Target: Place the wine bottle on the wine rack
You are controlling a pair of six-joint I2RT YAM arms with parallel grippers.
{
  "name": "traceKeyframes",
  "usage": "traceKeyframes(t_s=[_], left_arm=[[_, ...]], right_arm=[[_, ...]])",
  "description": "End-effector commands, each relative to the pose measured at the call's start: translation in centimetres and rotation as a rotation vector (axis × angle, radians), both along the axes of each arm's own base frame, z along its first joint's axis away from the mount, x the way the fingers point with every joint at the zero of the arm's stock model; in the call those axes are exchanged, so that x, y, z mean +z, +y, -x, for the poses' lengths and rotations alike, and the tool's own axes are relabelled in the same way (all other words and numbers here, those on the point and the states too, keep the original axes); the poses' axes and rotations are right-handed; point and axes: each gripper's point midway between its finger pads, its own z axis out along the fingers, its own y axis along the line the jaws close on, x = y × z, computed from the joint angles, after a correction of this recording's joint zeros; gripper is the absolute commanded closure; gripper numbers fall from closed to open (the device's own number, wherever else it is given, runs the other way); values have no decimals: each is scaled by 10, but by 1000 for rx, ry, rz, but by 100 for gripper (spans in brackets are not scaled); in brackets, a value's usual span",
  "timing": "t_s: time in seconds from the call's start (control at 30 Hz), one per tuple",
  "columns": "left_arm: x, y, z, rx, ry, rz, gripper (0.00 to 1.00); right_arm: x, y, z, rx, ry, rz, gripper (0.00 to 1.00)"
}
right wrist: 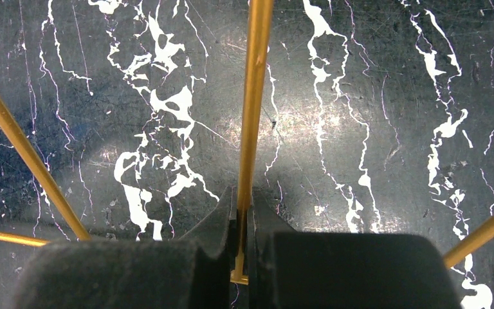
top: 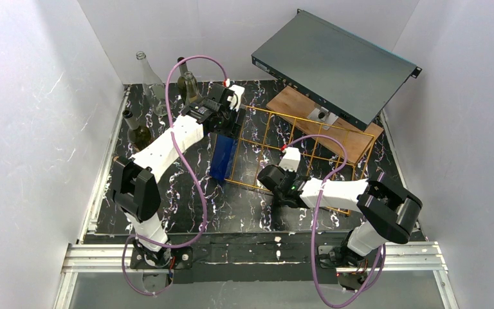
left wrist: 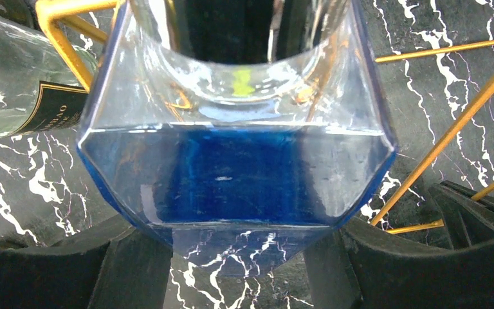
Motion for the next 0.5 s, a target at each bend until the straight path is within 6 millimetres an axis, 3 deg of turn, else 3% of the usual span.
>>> traceKeyframes(t_s=[0.0,0.23,0.47], left_arm=[[-11,-3,2,20,24,-2,94],[-11,-4,6,5,30,5,68],[-8,-5,10,-3,24,26,48]], right_arm=[[-3,-2,6,78,5,74,99],[-1,-6,7,67,-4,73,99],[-1,-7,7,64,-2,79,99]])
